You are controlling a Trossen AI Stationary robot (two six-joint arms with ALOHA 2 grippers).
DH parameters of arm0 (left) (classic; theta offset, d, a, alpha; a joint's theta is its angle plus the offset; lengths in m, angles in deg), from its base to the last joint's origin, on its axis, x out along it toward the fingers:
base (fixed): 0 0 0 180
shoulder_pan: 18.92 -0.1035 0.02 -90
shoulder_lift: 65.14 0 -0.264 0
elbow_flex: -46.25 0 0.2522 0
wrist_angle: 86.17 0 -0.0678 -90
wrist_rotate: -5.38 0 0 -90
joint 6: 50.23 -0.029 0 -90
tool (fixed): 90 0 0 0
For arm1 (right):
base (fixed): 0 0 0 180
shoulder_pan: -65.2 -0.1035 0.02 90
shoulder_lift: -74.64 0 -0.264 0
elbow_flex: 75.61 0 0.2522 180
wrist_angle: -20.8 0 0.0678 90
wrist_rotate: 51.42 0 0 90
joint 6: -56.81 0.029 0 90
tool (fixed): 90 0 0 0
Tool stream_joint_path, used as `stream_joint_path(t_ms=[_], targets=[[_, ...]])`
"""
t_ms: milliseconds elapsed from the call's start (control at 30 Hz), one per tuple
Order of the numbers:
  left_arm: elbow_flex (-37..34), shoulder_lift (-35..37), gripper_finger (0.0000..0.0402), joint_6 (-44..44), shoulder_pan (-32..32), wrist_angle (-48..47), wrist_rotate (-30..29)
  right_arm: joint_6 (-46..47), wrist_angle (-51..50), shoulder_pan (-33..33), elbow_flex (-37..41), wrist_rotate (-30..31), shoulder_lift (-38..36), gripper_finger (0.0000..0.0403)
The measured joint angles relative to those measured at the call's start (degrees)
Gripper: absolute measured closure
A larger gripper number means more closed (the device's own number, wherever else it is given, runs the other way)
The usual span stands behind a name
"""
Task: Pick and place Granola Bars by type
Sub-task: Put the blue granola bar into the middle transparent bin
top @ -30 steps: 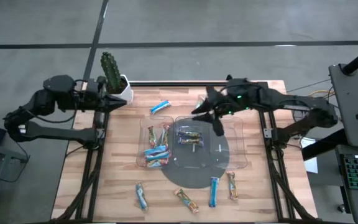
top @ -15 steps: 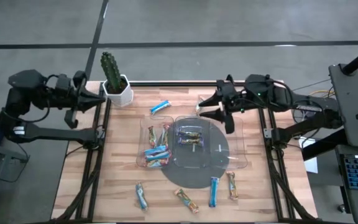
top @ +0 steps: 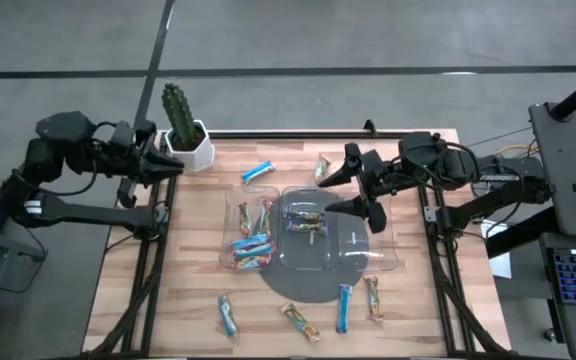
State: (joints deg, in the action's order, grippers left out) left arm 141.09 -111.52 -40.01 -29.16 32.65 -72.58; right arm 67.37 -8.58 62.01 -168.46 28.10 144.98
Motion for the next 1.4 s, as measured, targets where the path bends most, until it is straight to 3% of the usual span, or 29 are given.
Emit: stream_joint_path(t_ms=[300, 533, 1400], targets=[[0.01, -3.10, 0.0274, -1.31, 0.00, 0.02, 2.42, 0.02, 0.20, -2.49, 0.00, 0.00, 0.00, 0.0159], [0.00, -5.65, 0.0271, -1.44, 0.09, 0.05, 6.77, 0.03, 3.30, -4.56, 0.00, 0.10, 0.00, 0.0165], [-0.27, -8.21, 0.0271, -5.73, 1.51, -0.11, 7.23, -2.03, -3.47, -5.80, 0.00, 0.07, 0.16, 0.0172]])
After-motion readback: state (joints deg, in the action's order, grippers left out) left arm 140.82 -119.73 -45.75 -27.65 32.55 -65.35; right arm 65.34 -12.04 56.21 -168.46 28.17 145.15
